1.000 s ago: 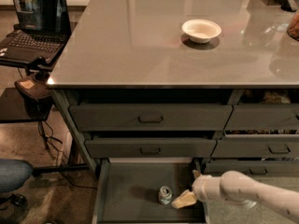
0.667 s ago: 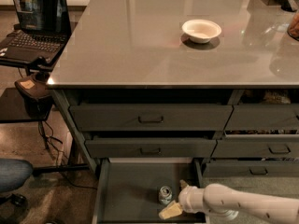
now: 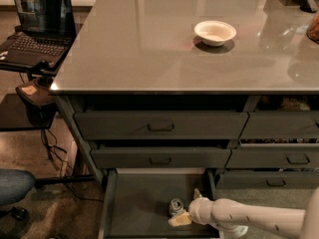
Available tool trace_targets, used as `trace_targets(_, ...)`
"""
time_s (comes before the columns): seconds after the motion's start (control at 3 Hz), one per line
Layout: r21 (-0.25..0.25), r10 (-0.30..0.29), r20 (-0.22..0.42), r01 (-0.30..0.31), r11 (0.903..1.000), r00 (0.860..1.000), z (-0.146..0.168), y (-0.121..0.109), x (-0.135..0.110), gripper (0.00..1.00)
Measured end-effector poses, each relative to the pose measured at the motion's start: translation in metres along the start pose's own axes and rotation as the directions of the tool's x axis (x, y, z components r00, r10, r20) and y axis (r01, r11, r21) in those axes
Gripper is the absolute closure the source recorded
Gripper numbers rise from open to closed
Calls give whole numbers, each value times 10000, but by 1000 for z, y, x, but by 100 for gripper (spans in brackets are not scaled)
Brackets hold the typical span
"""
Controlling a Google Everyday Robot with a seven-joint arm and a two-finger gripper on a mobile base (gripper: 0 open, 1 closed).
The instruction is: Pick 7up can from bottom drawer and place on counter
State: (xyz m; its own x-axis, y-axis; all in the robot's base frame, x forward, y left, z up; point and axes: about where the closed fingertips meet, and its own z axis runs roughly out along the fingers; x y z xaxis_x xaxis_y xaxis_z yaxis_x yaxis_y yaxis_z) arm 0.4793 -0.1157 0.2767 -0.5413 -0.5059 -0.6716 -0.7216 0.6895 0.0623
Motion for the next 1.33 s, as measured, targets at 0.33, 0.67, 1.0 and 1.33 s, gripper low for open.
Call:
trace_targets(0.33, 756, -41, 173, 27, 9971, 9998, 1, -19, -6, 0)
trace_targets(0.67, 749, -46, 174, 33, 9972, 9998, 2, -18, -6, 0)
trace_targets(1.0, 329, -240, 27, 239, 9992, 9997, 36, -9, 10, 0)
trace_targets(1.33, -113, -509, -197, 507, 9987, 9985, 88, 9, 30, 0)
